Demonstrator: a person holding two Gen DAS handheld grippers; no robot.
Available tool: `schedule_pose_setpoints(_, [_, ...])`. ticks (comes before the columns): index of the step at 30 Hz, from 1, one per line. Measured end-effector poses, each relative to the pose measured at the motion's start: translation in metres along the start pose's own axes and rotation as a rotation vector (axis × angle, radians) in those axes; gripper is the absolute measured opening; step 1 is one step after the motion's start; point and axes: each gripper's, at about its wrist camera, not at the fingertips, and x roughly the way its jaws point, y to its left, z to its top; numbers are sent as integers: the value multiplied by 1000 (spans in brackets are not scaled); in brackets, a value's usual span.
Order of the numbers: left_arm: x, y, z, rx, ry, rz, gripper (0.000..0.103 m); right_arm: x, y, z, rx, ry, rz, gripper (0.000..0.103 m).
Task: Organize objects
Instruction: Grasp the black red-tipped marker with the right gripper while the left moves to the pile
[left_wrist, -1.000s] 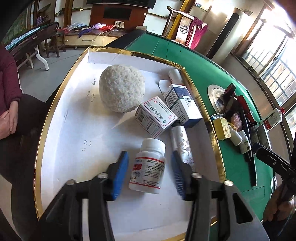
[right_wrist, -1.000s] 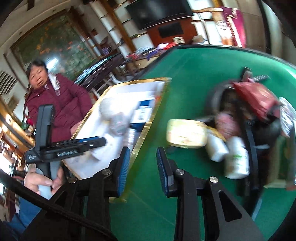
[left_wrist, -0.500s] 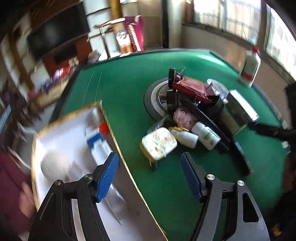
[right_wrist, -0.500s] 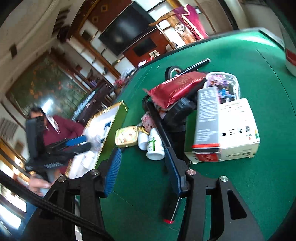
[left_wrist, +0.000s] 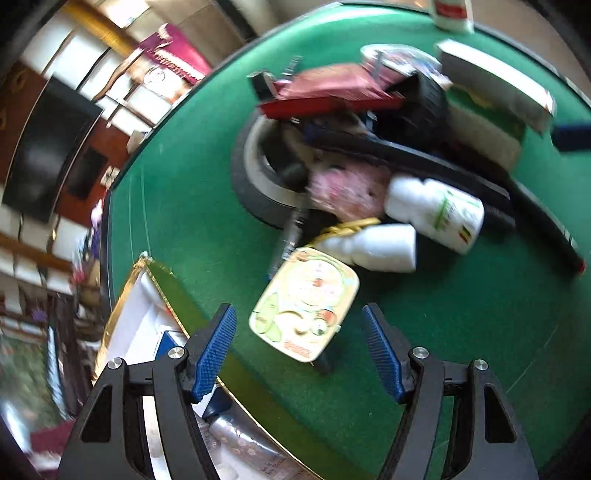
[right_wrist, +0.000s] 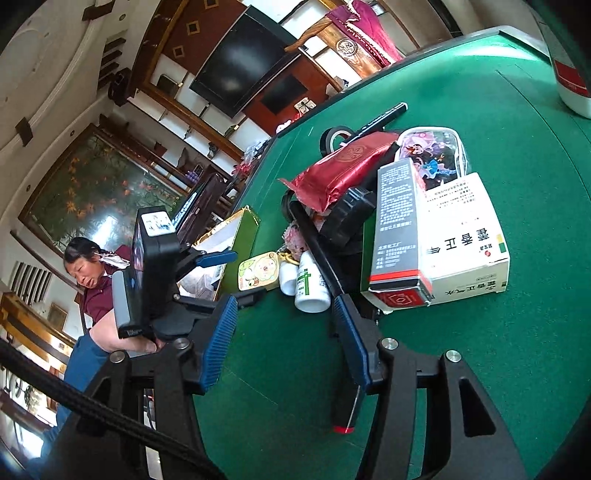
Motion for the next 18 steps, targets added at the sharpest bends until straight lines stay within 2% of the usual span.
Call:
schedule_pose_setpoints(3, [8,-6,4,28,26,30,64,5,0,-1,-5,12,-5,54])
schedule_pose_setpoints(5, [7,-2,7,-15,13,15,63,7,-1,-1,-10,15,-16,54])
schedule_pose_setpoints(7, [6,2,8,-86,17,-4,48,6,-5,-2,-8,12,-32,54])
schedule_pose_setpoints(8, [2,0,7,-107,12,6,44,6,-7,-1,-5,12,-39,54])
schedule_pose_setpoints(10, [-8,-6,4,-157,0,8,44,5,-11,0,3,14,-65,54])
schedule_pose_setpoints(12, [-23,-15,-3,-226,-10,-26,43,6,-13,0,7,30,-102,54])
schedule_pose_setpoints(15, [-47,-36,-20,-291,-60,-123,39,14,-12,-1,-31,67,-192,54])
schedule_pose_setpoints(18, [-57,-61,-36,-319,-85,-145,38,23,0,-9,-138,94,-292,53])
